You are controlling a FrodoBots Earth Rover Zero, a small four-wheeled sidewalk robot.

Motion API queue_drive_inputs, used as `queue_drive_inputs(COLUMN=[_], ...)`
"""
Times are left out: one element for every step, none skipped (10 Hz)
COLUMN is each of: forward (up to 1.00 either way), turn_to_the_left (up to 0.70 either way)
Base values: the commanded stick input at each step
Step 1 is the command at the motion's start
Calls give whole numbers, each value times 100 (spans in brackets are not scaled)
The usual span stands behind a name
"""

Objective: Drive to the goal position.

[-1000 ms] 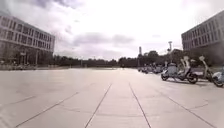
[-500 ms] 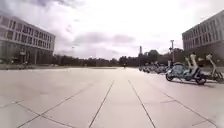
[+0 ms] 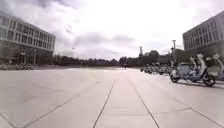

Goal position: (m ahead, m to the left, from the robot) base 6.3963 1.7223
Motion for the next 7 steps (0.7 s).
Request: queue_drive_inputs(forward=[70,70,70,70,70,70,70], turn_to_the_left=[0,0,0,0,0,0,0])
